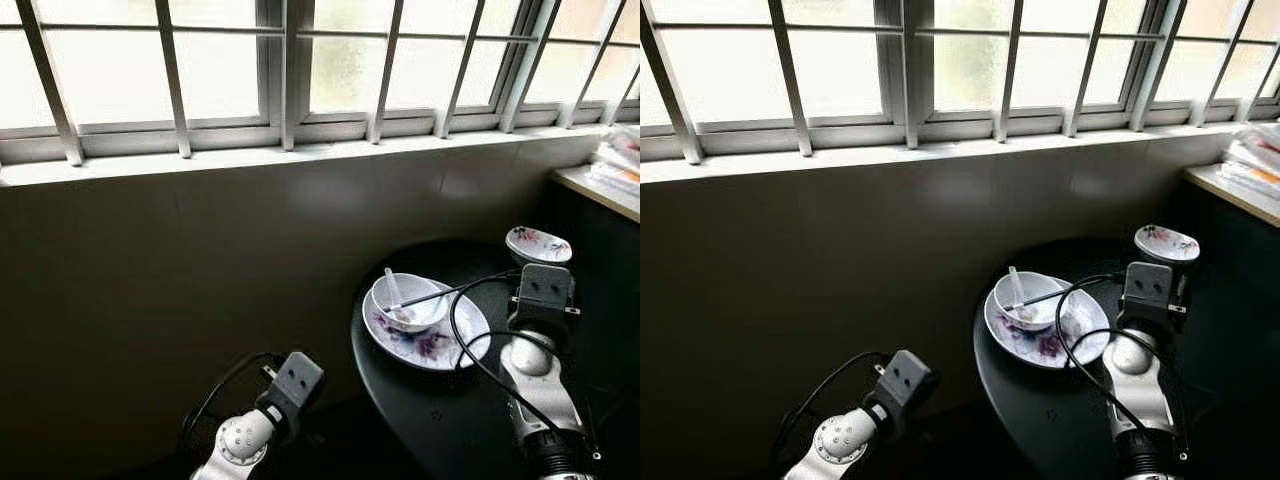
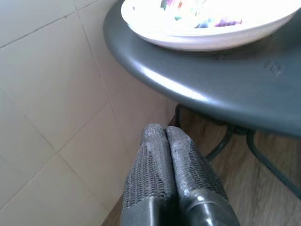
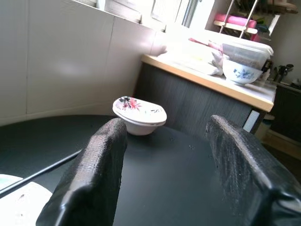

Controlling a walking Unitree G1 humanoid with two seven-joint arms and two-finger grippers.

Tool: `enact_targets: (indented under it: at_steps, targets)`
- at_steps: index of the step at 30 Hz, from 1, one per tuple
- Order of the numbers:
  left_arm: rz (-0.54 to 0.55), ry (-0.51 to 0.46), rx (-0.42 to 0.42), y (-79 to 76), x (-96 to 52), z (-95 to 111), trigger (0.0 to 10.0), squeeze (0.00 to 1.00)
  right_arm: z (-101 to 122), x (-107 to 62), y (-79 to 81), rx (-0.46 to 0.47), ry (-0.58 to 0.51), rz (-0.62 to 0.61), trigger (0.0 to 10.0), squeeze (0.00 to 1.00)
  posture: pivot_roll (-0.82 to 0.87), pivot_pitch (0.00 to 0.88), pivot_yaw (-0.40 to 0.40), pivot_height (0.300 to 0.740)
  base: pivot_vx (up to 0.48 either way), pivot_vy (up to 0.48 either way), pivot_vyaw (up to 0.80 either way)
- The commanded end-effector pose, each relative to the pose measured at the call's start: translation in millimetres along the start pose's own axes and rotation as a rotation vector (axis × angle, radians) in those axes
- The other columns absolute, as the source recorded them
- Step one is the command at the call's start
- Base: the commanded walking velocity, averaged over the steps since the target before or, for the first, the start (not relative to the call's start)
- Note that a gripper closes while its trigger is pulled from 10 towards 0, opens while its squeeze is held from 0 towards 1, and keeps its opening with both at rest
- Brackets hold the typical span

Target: Kitchen organization

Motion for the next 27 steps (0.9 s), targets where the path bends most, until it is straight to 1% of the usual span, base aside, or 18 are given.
enact_targets:
  at_steps: [1,5,6,7,9,10,11,12,13,14,15,18,19,20,21,23,25,27]
  targets:
    - [0.005,0.008,0.002,2.5,-1.4,-1.8,10.0,0.00,-1.1,0.6,-0.1,0.048,0.021,-0.017,10.0,0.00,0.04,0.000,-0.052,0.740,0.000,0.000,0.00]
    - [0.005,0.009,0.001,2.4,-1.3,-2.1,10.0,0.00,-8.8,4.0,-2.3,0.158,0.091,-0.014,10.0,0.00,0.04,0.000,-0.051,0.740,0.000,0.000,0.00]
    - [0.005,0.010,0.000,2.4,-1.2,-2.3,10.0,0.00,-7.6,5.8,3.5,0.250,0.111,0.031,10.0,0.00,0.04,0.000,-0.051,0.740,0.000,0.000,0.00]
    - [0.005,0.010,-0.001,2.4,-1.1,-2.4,10.0,0.00,-6.1,6.6,7.8,0.304,0.121,0.062,10.0,0.00,0.04,0.000,-0.051,0.740,0.000,0.000,0.00]
    - [0.005,0.011,0.000,2.0,-0.7,-2.3,10.0,0.00,-6.4,8.1,7.2,0.335,0.130,0.059,10.0,0.00,0.03,0.000,-0.051,0.740,0.000,0.000,0.00]
    - [0.003,0.011,0.000,1.8,-0.4,-2.1,10.0,0.00,-9.1,10.7,6.9,0.389,0.164,0.059,10.0,0.00,0.03,0.000,-0.053,0.740,0.000,0.000,0.00]
    - [0.003,0.011,0.000,1.8,-0.4,-2.1,10.0,0.00,-9.1,10.7,6.9,0.389,0.164,0.059,10.0,0.00,0.03,0.000,-0.053,0.740,0.000,0.000,0.00]
    - [0.003,0.011,0.000,1.7,-0.1,-2.0,10.0,0.00,-13.1,12.5,8.7,0.439,0.205,0.072,10.0,0.00,0.03,0.000,-0.052,0.740,0.000,0.000,0.00]
    - [0.002,0.011,0.000,1.7,0.0,-2.0,10.0,0.00,-15.2,13.3,9.0,0.467,0.226,0.072,10.0,0.00,0.04,0.000,-0.052,0.740,0.000,0.000,0.00]
    - [0.002,0.011,0.000,1.7,0.0,-2.0,10.0,0.00,-15.2,13.3,9.0,0.467,0.226,0.072,10.0,0.00,0.04,0.000,-0.052,0.740,0.000,0.000,0.00]
    - [0.003,0.012,0.000,1.7,0.2,-2.1,10.0,0.00,-20.1,14.9,11.1,0.527,0.274,0.085,10.0,0.00,0.04,0.000,-0.053,0.740,0.000,0.000,0.00]
    - [0.003,0.012,0.001,1.8,0.5,-2.1,10.0,0.00,-28.2,16.1,14.0,0.606,0.345,0.089,10.0,0.00,0.04,0.000,-0.054,0.740,0.000,0.000,0.00]
    - [0.004,0.012,0.002,2.0,0.6,-1.9,10.0,0.00,-31.3,16.0,16.8,0.650,0.375,0.104,10.0,0.00,0.04,0.000,-0.054,0.740,0.000,0.000,0.00]
    - [0.004,0.012,0.002,2.0,0.6,-1.9,10.0,0.00,-31.3,16.0,16.8,0.650,0.375,0.104,10.0,0.00,0.04,0.000,-0.054,0.740,0.000,0.000,0.00]
    - [0.005,0.012,0.001,1.9,0.9,-1.9,10.0,0.00,-32.9,16.0,19.8,0.678,0.393,0.122,10.0,0.00,0.04,0.000,-0.057,0.740,0.000,0.000,0.00]
    - [0.006,0.013,0.001,1.9,1.2,-2.0,10.0,0.00,-34.4,16.0,23.7,0.702,0.415,0.146,10.0,0.00,0.04,0.000,-0.056,0.740,0.000,0.000,0.00]
    - [0.005,0.013,0.002,2.1,1.7,-2.0,10.0,0.00,-34.2,16.8,32.5,0.741,0.453,0.208,10.0,0.00,0.04,0.000,-0.055,0.740,0.000,0.000,0.00]
    - [0.005,0.013,0.003,2.1,1.9,-2.0,10.0,0.00,-33.2,17.5,34.4,0.747,0.457,0.226,10.0,0.00,0.04,0.000,-0.054,0.740,0.000,0.000,0.00]
Point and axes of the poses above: a point about 5 cm out from each wrist's last joint towards the gripper, its own x axis pointing out of the wrist towards the gripper, its own z axis along the axis of the wrist's last joint, y = z × x, the point moved 3 cm from there along x, pointing out of the wrist towards the gripper, and after that the axes turned 10 degrees about x, right-handed, at the moved point
